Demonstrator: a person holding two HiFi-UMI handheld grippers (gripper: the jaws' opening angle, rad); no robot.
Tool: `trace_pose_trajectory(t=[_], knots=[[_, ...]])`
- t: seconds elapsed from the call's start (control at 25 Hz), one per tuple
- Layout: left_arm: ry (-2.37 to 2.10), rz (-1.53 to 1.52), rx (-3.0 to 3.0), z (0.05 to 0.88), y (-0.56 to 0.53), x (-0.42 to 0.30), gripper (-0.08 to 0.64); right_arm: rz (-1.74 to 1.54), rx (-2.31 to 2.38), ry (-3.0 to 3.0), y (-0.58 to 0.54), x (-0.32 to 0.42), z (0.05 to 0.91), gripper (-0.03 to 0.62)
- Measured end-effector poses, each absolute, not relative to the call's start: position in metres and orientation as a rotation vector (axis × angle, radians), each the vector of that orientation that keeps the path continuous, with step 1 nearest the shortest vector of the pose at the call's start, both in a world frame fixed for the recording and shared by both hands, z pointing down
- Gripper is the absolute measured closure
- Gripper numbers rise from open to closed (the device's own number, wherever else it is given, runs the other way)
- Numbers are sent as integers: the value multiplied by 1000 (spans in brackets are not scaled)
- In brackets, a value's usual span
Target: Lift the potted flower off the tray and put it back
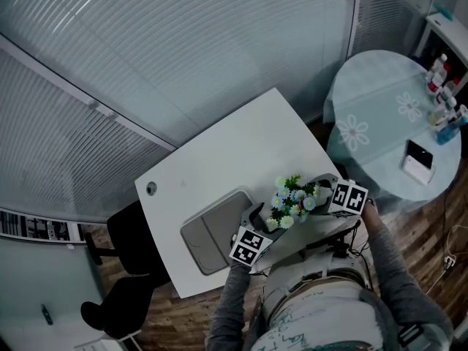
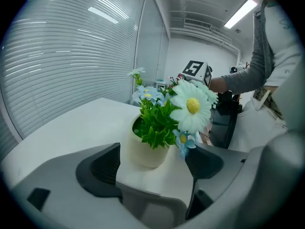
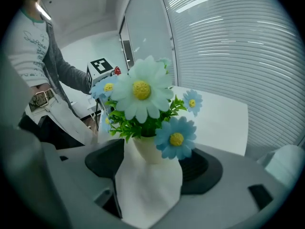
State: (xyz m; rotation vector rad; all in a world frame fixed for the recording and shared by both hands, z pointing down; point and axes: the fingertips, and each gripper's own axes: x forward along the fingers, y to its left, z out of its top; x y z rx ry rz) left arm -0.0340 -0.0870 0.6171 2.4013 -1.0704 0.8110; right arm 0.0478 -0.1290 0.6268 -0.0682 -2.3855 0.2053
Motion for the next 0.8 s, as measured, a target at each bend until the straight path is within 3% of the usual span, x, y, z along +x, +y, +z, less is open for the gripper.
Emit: trace_pose_trajectory(t=[0.36, 0.4, 0.44, 0.48, 0.56, 0.64, 0.8], knots=[[-1132, 707, 2363, 608, -74, -40, 142, 320, 52, -2349, -117, 59, 626, 230], [-1150, 704, 2366, 606, -72, -42, 193, 323, 76, -2352, -117, 61, 624, 255], [-1166, 706, 2370, 605, -71, -44, 255, 323, 106, -2356, -117, 62, 622, 325], [-1177, 701, 2371, 603, -68, -45, 280, 322, 136, -2361, -116, 63, 620, 391], [-1194, 671, 2364, 601, -65, -48, 314, 317, 187, -2370, -114, 64, 616, 452], [-1213, 646, 2359, 601, -62, -52, 396, 303, 224, -2371, -111, 65, 612, 521], [-1220, 663, 2370, 605, -55, -55, 498, 287, 248, -2354, -99, 65, 613, 555]])
